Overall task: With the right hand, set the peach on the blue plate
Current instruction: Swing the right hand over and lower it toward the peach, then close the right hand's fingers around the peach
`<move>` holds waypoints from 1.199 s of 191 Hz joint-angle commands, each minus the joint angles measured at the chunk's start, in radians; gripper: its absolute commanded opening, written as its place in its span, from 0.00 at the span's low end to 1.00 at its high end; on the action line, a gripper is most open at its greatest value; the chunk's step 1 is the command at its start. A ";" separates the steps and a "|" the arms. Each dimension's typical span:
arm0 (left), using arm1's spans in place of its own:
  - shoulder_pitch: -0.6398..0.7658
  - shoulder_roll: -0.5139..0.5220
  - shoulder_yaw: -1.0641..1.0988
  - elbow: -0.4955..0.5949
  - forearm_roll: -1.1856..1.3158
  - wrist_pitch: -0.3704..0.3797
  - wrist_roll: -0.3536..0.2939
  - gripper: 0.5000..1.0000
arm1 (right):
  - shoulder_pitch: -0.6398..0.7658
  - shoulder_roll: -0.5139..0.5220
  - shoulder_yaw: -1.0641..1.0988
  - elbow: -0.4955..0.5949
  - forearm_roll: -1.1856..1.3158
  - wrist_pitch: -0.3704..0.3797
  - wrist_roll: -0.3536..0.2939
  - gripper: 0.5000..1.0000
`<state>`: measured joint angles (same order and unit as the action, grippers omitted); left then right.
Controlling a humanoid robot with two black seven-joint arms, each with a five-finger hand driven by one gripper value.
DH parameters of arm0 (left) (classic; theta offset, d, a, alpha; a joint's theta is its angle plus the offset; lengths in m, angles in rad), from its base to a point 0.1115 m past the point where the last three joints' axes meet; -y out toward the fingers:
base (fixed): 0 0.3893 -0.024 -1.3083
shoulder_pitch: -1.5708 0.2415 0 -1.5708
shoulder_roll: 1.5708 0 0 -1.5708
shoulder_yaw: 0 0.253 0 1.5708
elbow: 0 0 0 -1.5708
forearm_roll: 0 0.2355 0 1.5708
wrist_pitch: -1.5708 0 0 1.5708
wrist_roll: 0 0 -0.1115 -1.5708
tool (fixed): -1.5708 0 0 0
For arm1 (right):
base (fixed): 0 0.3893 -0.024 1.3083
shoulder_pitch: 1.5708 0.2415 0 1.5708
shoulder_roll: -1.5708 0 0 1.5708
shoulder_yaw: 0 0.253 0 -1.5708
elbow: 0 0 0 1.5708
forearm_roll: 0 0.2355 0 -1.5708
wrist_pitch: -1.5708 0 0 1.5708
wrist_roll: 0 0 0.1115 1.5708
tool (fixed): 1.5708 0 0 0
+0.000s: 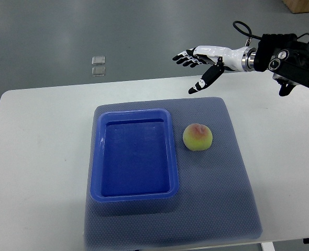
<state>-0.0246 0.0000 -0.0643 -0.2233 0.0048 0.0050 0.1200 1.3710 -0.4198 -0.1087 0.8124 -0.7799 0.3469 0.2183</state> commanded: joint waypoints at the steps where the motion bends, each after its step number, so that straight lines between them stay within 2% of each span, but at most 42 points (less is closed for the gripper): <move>1: -0.003 0.000 0.000 -0.001 0.000 0.000 0.000 1.00 | 0.165 0.007 -0.203 0.027 -0.027 0.053 -0.005 0.86; 7: -0.003 0.000 0.000 -0.001 0.000 0.000 0.000 1.00 | 0.165 0.007 -0.203 0.027 -0.027 0.053 -0.005 0.86; 8: -0.005 0.000 0.000 -0.001 0.000 0.000 0.000 1.00 | 0.225 0.016 -0.259 0.060 -0.024 0.087 -0.022 0.86; 14: -0.005 0.000 0.000 -0.001 0.000 -0.002 0.000 1.00 | 0.247 0.022 -0.267 0.083 -0.019 0.110 -0.042 0.86; 28: -0.005 0.000 0.000 -0.001 0.000 0.000 0.000 1.00 | 0.257 0.027 -0.269 0.097 -0.018 0.124 -0.054 0.86; 29: -0.005 0.000 0.000 -0.001 0.000 -0.002 0.000 1.00 | 0.266 0.039 -0.267 0.128 -0.003 0.157 -0.066 0.86; 42: -0.005 0.000 0.000 0.001 0.000 0.000 -0.002 1.00 | 0.267 0.049 -0.266 0.159 0.039 0.175 -0.069 0.86; 76: -0.003 0.000 0.000 0.002 -0.002 0.000 -0.002 1.00 | 0.249 0.084 -0.276 0.160 0.064 0.159 -0.083 0.86; 79: -0.003 0.000 0.000 0.002 -0.002 -0.002 -0.002 1.00 | 0.224 0.085 -0.276 0.160 0.064 0.135 -0.089 0.86; 95: -0.003 0.000 0.000 0.002 -0.002 -0.002 0.000 1.00 | 0.201 0.085 -0.278 0.160 0.061 0.116 -0.096 0.86; 229: -0.003 0.000 0.000 0.010 -0.002 0.000 0.000 1.00 | 0.077 0.056 -0.279 0.169 -0.031 0.115 -0.094 0.86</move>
<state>-0.0275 0.0000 -0.0644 -0.2132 0.0028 0.0047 0.1193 1.4716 -0.3552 -0.3895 0.9818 -0.8014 0.4632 0.1227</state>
